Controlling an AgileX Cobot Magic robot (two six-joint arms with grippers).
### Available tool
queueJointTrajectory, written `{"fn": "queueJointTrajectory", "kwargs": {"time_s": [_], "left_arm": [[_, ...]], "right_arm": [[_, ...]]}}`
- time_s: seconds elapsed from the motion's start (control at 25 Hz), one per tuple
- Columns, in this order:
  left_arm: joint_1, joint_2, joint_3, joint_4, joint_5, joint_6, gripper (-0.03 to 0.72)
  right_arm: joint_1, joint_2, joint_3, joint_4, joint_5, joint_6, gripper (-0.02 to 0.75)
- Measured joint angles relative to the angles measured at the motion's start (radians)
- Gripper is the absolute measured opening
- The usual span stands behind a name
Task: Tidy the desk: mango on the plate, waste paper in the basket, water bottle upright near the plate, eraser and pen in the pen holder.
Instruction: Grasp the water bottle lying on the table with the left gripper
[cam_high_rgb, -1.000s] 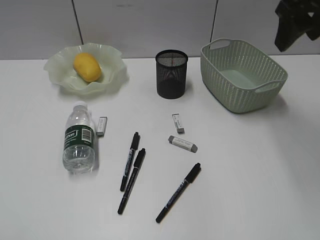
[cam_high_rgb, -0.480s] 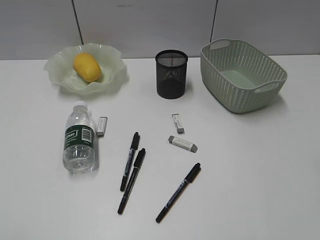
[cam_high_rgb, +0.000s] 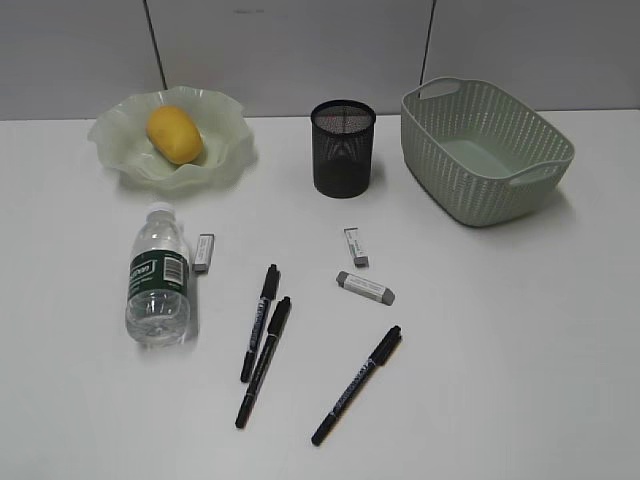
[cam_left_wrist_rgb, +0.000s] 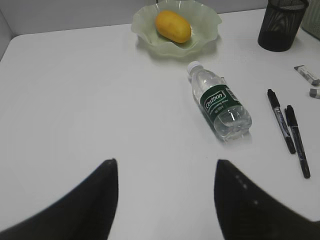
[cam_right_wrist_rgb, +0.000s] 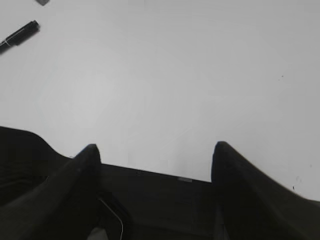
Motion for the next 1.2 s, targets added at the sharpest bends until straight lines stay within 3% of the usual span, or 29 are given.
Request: {"fn": "queueJointTrajectory", "kwargs": {"time_s": [0.32, 0.64, 1.2], "left_arm": [[0.0, 0.094, 0.0, 0.0, 0.0, 0.0, 0.454], [0.0, 0.469, -0.069, -0.005, -0.013, -0.015, 0.449], [0.0, 1.182, -0.537, -0.046, -0.011, -0.126, 0.449]], "right_arm": [[0.0, -0.233, 0.054, 0.007, 0.016, 0.001, 0.545], [0.0, -0.366, 0.081, 0.011, -0.025, -0.02, 0.543], [0.0, -0.376, 0.082, 0.006, -0.029, -0.018, 0.542]]}}
